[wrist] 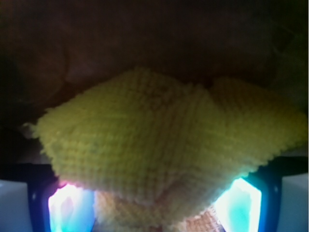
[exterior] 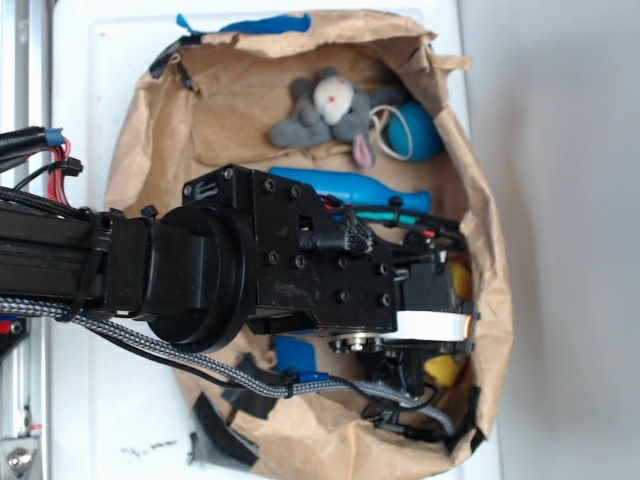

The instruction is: Grab the yellow cloth.

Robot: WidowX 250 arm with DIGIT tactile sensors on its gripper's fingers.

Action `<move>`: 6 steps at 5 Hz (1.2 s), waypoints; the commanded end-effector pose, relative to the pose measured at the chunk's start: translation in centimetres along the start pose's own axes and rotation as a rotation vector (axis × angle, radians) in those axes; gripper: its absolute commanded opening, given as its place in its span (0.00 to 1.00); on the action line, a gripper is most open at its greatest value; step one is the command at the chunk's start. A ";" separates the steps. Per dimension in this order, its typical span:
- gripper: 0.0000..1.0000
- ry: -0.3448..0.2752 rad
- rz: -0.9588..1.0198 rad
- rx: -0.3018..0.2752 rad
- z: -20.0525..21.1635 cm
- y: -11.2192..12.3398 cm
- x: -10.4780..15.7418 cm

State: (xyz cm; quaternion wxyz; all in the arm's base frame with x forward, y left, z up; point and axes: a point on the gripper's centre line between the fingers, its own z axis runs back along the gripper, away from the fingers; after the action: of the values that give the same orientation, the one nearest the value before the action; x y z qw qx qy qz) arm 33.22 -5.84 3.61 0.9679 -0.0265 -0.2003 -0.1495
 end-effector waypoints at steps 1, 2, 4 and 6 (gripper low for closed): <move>0.00 -0.031 0.028 -0.007 0.8 -0.6 2.7; 0.00 -0.027 0.024 -0.016 1.1 -0.4 2.7; 0.00 0.023 -0.030 -0.018 3.0 0.6 1.8; 0.00 0.261 -0.202 -0.100 8.4 0.6 -1.0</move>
State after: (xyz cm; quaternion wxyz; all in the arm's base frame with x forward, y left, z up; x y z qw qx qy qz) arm 27.85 -3.95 8.37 0.9648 -0.0412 -0.0230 -0.2587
